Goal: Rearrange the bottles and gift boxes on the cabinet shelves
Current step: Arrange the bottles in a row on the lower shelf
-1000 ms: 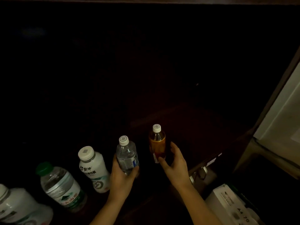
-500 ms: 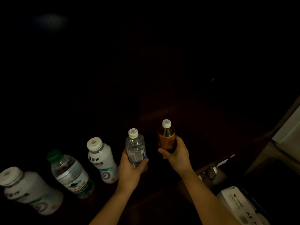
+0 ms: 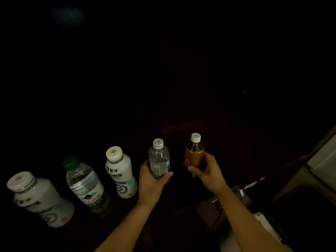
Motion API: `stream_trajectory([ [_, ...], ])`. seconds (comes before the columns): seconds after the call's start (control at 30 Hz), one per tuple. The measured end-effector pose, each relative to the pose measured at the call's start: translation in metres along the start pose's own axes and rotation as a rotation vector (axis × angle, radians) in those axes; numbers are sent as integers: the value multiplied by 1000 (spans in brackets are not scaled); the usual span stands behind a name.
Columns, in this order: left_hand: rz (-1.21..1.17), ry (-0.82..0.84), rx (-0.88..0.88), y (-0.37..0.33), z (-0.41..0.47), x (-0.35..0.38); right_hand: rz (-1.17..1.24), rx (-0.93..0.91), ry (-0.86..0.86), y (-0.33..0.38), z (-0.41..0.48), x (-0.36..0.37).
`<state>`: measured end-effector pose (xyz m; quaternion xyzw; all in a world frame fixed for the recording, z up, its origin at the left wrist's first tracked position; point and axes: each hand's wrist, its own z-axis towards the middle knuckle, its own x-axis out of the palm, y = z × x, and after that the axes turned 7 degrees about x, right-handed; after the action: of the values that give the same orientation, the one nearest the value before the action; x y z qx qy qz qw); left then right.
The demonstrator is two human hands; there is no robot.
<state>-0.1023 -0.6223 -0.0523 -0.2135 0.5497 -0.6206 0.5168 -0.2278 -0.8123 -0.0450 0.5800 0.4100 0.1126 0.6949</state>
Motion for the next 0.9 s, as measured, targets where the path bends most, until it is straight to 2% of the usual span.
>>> stream_trajectory([
  [0.13,-70,41,-79,-2,0,1,-5,-14,35,-2,1,-7],
  [0.3,-16,128,-57,4,-5,-6,29,-7,81,-4,1,-14],
  [0.63,164,-76,7,2,-13,-2,26,-35,97,-5,2,-15],
  [0.77,191,-54,-32,-4,-11,1,-3,-53,89,-6,2,-16],
  [0.9,227,17,3,2,-12,-4,-3,-60,92,-6,2,-15],
])
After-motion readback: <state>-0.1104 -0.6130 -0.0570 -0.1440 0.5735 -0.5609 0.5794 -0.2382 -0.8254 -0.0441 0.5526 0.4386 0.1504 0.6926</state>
